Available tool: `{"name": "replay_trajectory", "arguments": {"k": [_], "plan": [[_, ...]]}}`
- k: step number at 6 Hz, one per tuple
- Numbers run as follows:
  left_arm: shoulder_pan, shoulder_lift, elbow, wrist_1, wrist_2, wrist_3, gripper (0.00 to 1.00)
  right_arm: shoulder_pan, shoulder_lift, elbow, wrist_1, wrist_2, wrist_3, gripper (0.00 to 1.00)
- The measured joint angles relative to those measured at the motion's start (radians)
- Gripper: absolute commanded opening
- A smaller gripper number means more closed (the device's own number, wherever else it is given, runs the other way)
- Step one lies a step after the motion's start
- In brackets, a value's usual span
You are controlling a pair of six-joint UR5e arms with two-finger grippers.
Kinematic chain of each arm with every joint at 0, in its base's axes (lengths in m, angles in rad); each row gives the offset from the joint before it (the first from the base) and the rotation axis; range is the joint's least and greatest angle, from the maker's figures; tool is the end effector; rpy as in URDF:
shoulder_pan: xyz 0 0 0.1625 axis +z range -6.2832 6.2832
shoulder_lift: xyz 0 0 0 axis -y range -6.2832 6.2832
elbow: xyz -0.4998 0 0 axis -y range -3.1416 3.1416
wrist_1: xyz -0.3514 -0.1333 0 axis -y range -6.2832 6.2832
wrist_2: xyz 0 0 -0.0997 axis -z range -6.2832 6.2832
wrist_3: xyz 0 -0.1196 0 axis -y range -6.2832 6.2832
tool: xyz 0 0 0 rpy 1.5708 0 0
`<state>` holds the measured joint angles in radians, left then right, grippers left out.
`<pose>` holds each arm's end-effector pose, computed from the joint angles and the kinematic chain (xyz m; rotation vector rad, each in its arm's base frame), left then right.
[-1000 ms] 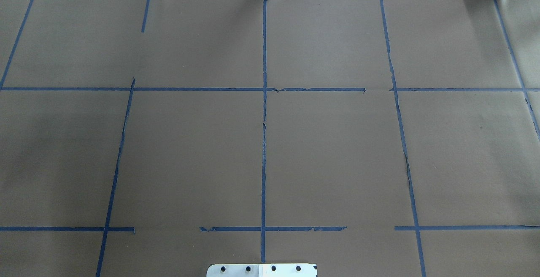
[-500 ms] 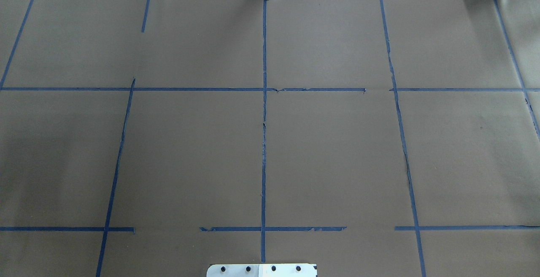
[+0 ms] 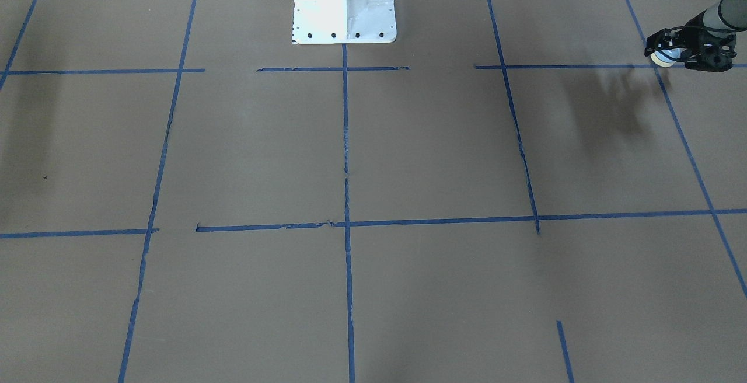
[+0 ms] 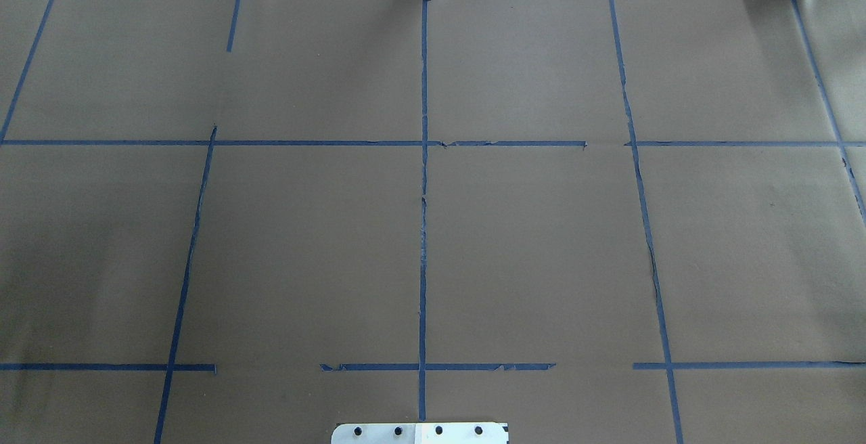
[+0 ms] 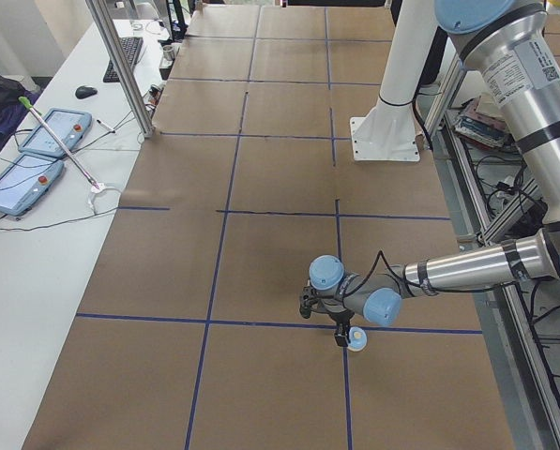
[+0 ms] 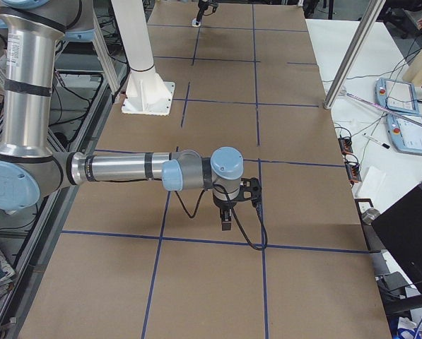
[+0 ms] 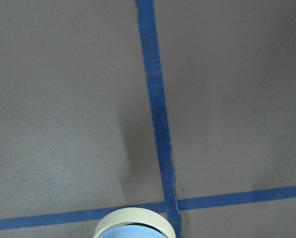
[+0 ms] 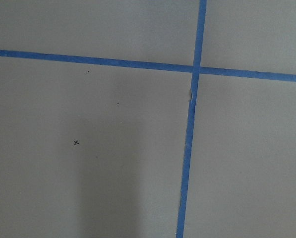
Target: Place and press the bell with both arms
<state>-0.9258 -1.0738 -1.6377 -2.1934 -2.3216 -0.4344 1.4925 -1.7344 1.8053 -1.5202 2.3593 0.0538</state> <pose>0.0763 -0.1875 0.8151 -0.2280 0.7385 0.2723 0.0187 -0.3809 0.7023 0.0629 -0.7935 -0.0711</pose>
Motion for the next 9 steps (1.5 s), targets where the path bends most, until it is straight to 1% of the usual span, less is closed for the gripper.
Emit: {"name": "replay_trajectory", "arguments": {"k": [5,6,7,8,9], "plan": [[0.035,-0.001,0.044,-0.003,0.012,0.001,1.0,0.0,-0.005,0.013,-0.001,0.0,0.002,1.0],[0.041,-0.002,0.051,-0.003,0.014,0.001,0.97,0.0,-0.009,0.016,0.0,0.0,0.001,1.0],[0.048,-0.003,0.057,-0.003,0.021,0.002,0.73,0.0,-0.012,0.019,0.0,0.0,0.0,1.0],[0.051,-0.003,0.06,-0.003,0.029,-0.001,0.29,0.0,-0.012,0.02,0.0,0.0,0.0,1.0],[0.052,-0.002,0.062,-0.004,0.033,-0.009,0.05,0.0,-0.013,0.02,0.0,0.0,0.0,1.0]]}}
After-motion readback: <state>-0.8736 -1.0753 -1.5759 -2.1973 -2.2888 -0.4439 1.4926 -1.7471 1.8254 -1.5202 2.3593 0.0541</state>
